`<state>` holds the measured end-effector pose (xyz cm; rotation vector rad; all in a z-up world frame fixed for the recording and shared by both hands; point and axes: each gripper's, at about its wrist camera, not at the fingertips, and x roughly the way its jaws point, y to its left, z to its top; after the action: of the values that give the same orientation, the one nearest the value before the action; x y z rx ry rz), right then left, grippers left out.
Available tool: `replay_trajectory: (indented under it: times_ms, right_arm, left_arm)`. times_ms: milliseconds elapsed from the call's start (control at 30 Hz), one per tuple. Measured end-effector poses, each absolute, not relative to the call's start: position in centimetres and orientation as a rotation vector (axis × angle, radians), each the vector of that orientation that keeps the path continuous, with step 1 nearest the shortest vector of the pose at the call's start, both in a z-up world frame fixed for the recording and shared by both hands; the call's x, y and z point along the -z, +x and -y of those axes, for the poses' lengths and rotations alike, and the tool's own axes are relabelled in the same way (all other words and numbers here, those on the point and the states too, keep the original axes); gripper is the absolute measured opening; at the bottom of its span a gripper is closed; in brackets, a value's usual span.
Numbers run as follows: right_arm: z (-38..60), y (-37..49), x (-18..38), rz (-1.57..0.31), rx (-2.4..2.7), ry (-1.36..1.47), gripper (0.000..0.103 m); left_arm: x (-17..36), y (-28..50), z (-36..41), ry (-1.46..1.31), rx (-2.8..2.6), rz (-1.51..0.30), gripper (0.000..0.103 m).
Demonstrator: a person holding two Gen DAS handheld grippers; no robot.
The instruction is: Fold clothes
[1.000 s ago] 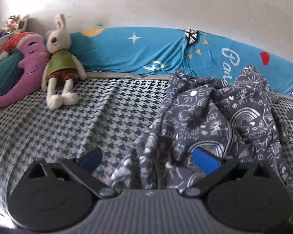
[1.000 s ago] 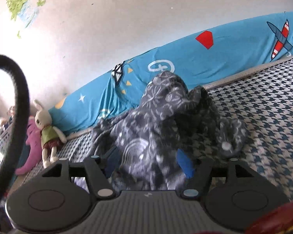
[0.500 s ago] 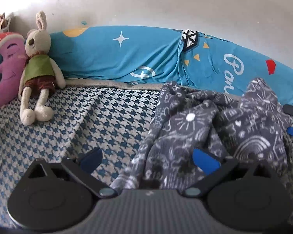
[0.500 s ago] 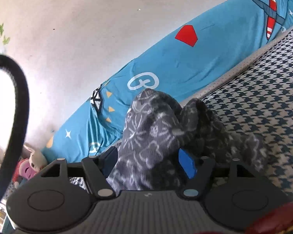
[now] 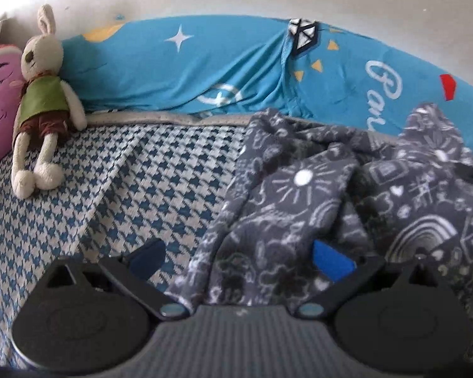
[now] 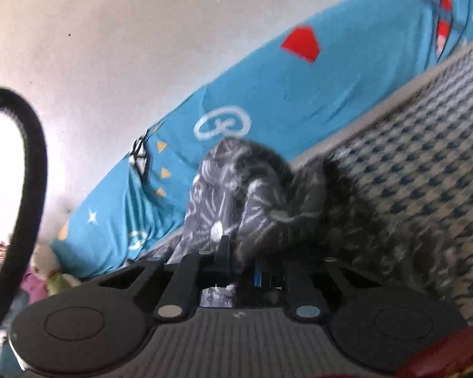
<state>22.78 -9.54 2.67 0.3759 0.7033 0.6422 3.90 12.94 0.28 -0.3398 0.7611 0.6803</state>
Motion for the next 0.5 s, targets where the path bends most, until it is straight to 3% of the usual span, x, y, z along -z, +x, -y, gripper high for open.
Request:
replay_trajectory:
  times_ms: [233,500]
  right_arm:
    - [12.3,20.3,-5.1,-0.626,-0.495,0.196,0.008]
    - [16.2,22.0,-0.9,-0.905,-0.437,0.174,0.009]
  left_arm:
    - [0.3,3.2,-13.8,-0.357,-0.74,-0.79,0.103]
    - [0.5,2.4,-14.9,-0.407,-0.768,-0.788,0.103]
